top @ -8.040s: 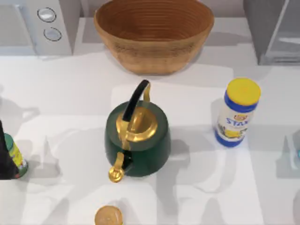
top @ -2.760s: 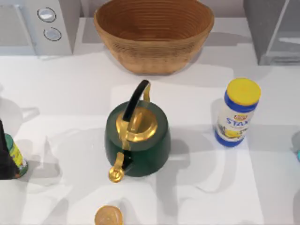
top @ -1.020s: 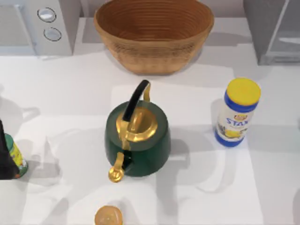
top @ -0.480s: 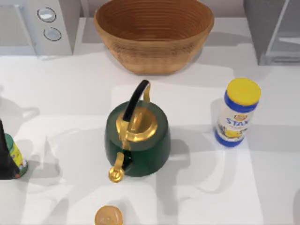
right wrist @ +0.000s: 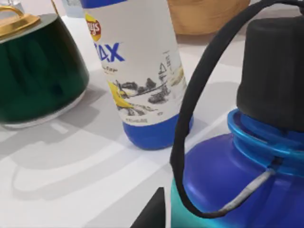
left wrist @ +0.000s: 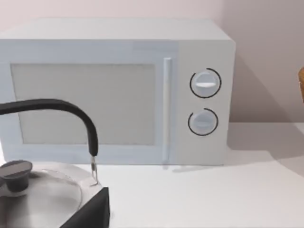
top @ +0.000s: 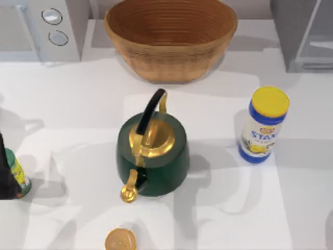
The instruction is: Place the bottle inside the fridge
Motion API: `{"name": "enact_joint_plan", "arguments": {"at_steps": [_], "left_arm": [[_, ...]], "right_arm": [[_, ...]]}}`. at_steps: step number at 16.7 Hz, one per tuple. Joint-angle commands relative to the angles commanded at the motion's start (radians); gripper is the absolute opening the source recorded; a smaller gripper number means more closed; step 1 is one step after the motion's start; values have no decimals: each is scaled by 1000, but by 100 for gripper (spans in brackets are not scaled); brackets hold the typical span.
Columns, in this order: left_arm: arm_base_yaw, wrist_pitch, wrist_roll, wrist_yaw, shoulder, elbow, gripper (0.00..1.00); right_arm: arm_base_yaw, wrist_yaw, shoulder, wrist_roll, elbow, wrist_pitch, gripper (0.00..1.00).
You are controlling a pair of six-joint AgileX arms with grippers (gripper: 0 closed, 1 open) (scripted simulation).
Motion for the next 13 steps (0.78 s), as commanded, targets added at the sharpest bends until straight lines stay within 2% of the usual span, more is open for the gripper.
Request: {"name": "enact_joint_plan", "arguments": {"at_steps": [2,4,10,13], "left_arm": [[0,0,0,0,0,0,100],[0,0,0,0,0,0,100],[0,0,0,0,0,0,100],[0,0,0,0,0,0,100]], "right_arm": [[40,69,-50,64,2,44,1],[99,182,-132,171,-5,109,1],[288,671,-519,659,-90,362,1],[344,885,-744,922,-138,490,1]]}}
